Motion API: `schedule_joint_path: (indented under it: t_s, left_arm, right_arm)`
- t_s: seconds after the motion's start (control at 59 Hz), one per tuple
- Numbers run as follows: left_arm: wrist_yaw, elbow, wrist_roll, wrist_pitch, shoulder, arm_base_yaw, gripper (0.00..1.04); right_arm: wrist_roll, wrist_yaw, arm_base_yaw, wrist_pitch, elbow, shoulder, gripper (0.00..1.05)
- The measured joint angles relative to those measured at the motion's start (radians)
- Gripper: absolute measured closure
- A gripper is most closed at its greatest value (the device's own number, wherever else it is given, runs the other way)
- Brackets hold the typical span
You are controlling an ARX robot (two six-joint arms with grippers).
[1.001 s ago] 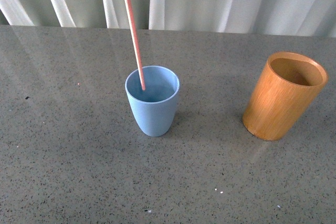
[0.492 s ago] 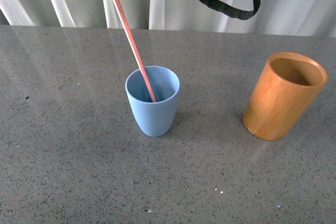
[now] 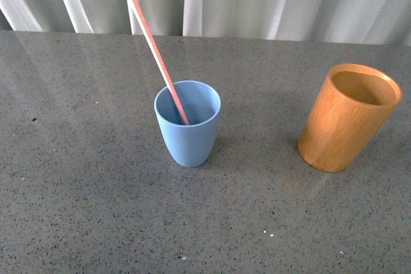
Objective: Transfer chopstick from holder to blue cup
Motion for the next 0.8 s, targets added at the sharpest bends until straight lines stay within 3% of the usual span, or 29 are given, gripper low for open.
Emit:
schedule_joint_path:
  t_s: [0.085, 0.17, 0.288, 0.39, 0.441, 0.797]
  left_arm:
    - [0.000, 0.000, 0.000, 0.000, 0.000, 0.000, 0.07]
    - [0.000, 0.000, 0.000, 0.000, 0.000, 0.000, 0.07]
    - [0.002, 0.000, 0.000, 0.000, 0.000, 0.000, 0.07]
    - [0.000, 0.000, 0.000, 0.000, 0.000, 0.000, 0.07]
    - [-0.001, 0.000, 0.000, 0.000, 0.000, 0.000, 0.07]
    - [0.000, 0.000, 0.000, 0.000, 0.000, 0.000, 0.07]
  right_arm:
    - [-0.009, 0.155, -0.116, -0.056, -0.131, -0.164, 0.10]
    - [-0.023, 0.247, -0.196, -0.076, -0.230, -0.277, 0.10]
    - [-0.027, 0.241, -0.219, -0.072, -0.253, -0.318, 0.10]
    - [-0.029, -0.008, -0.253, 0.095, -0.347, -0.339, 0.28]
    - [-0.029, -0.056, -0.261, 0.122, -0.391, -0.361, 0.35]
    - [-0.029, -0.143, -0.338, 0.146, -0.618, -0.566, 1.01]
